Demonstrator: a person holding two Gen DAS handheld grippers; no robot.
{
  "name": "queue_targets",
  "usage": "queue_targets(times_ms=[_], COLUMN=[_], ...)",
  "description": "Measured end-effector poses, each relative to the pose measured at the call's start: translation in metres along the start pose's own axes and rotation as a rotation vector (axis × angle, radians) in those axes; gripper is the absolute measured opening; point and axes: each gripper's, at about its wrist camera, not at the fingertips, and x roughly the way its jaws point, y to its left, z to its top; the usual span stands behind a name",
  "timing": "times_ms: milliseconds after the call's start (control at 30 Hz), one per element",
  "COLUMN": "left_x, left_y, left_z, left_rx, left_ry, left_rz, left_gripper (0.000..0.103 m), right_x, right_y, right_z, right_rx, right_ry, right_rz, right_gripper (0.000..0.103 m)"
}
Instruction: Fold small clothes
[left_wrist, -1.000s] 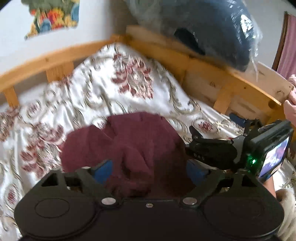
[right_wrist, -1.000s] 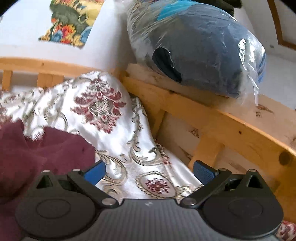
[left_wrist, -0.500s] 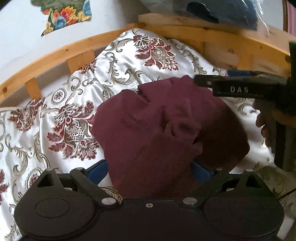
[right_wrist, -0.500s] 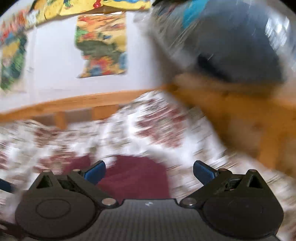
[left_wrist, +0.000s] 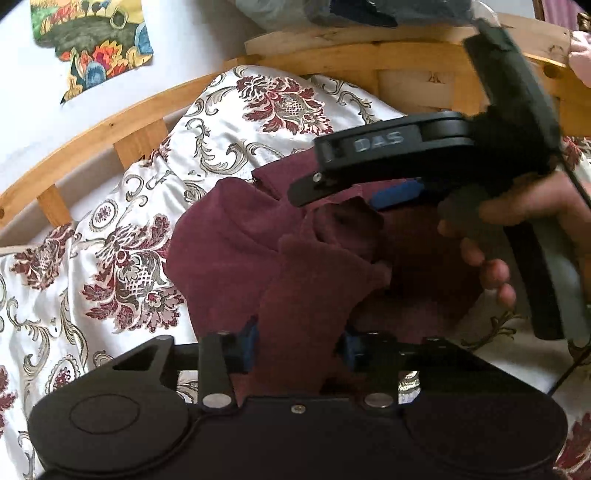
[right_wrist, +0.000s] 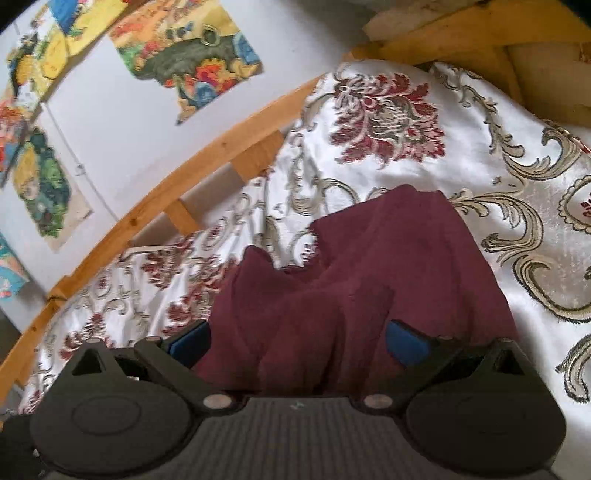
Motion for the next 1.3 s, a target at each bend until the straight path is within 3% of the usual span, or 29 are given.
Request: queue_targets(times_ms=[133, 200, 267, 367, 500, 733, 833, 1000, 1100, 1167, 1300], left_x=[-0.002, -0.002, -0.003, -0.007, -0.011, -0.01, -0.004, 0.007, 0.003, -0.003, -0.014], left_y=[-0.01, -0.014, -0.015, -0.013, -0.016, -0.05, -0.06, -0.063, -0.06, -0.056, -0.048], left_z=[-0.006, -0.009, -0.01, -0.007, 0.002, 0.022, 0.02, 0.015, 0.011, 0.006, -0.006], left_rx=[0.028, 0.023, -0.011, -0.05, -0.079, -0.007, 0.007, -0.044, -0.087, -0.131, -0.221], left_ry=[-0.017, -0.015, -0.017, -0.032, -0.072, -0.147, -0.166, -0.124, -0.124, -0.126, -0.142], left_rz=[0.018, 0.024, 0.025, 0.032, 0.028, -0.037, -0.085, -0.138, -0.174, -0.199, -0.177], left_gripper=[0.035, 0.035, 0.034, 0.03, 0.026, 0.026, 0.028, 0.035, 0.05, 0.073, 0.09], right_x=[0.011, 0.015, 0.015, 0.011, -0.005, -0.041, -0.051, -0.048, -0.049, -0.049, -0.05], right_y=[0.013, 0.021, 0.023, 0.021, 0.025, 0.017, 0.0, -0.021, -0.02, -0.019, -0.018], right_z=[-0.006, -0.01, -0.013, -0.011, -0.003, 0.02, 0.023, 0.019, 0.02, 0.019, 0.018], right_rx=[-0.087, -0.156, -0.176, -0.164, -0.221, -0.283, -0.259, -0.213, -0.208, -0.225, -0.224], right_ry=[0.011, 0.029, 0.037, 0.011, -0.076, -0.216, -0.217, -0.161, -0.161, -0.16, -0.148], right_rz=[-0.07, -0.097, -0.091, -0.089, -0.09, -0.125, -0.161, -0.204, -0.196, -0.201, -0.223], right_gripper=[0.087, 0.067, 0.031, 0.018, 0.015, 0.015, 0.015, 0.015, 0.015, 0.015, 0.016])
